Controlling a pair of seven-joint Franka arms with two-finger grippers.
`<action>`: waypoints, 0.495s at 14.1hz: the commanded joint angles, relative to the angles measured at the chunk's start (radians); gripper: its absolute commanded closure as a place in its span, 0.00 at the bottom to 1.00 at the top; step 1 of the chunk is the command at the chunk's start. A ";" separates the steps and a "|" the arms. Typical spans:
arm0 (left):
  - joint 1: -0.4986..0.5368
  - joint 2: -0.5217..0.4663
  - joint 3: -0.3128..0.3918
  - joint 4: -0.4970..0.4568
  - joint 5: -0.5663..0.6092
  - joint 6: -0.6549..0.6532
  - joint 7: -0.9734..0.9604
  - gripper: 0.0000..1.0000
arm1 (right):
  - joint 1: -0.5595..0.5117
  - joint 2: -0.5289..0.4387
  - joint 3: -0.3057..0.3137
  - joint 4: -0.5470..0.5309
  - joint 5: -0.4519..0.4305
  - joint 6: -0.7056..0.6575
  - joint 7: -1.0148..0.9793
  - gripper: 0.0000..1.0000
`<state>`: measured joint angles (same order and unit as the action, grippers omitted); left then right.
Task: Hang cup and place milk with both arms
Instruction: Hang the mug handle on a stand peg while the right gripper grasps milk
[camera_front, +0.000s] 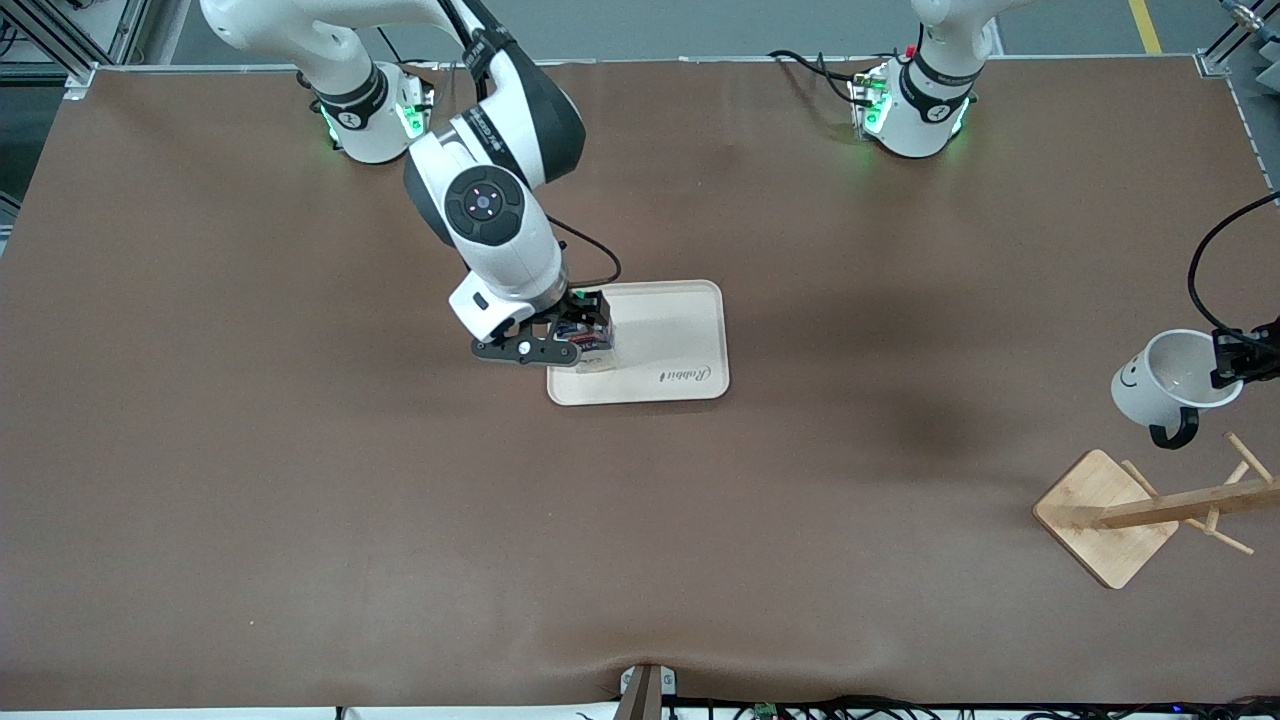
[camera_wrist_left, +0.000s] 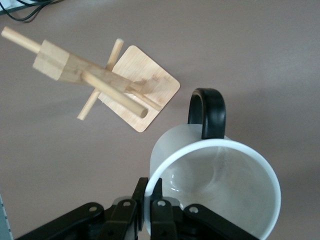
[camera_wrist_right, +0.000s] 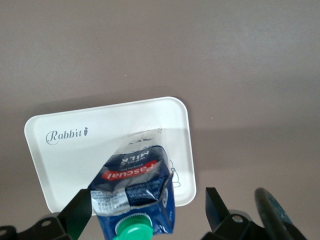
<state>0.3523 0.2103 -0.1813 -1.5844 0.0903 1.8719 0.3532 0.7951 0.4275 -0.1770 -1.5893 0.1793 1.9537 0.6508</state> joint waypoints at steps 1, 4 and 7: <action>0.036 -0.012 -0.012 0.009 -0.023 -0.027 0.067 1.00 | 0.035 0.043 -0.010 0.017 0.026 0.034 0.012 0.00; 0.053 -0.009 -0.009 0.015 -0.026 -0.019 0.084 1.00 | 0.044 0.065 -0.012 0.019 0.042 0.047 0.010 0.00; 0.071 0.006 -0.009 0.050 -0.026 -0.016 0.090 1.00 | 0.064 0.065 -0.012 -0.001 0.040 0.036 0.010 0.00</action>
<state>0.3984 0.2105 -0.1812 -1.5713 0.0808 1.8697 0.4137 0.8410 0.4900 -0.1771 -1.5897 0.1999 1.9984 0.6527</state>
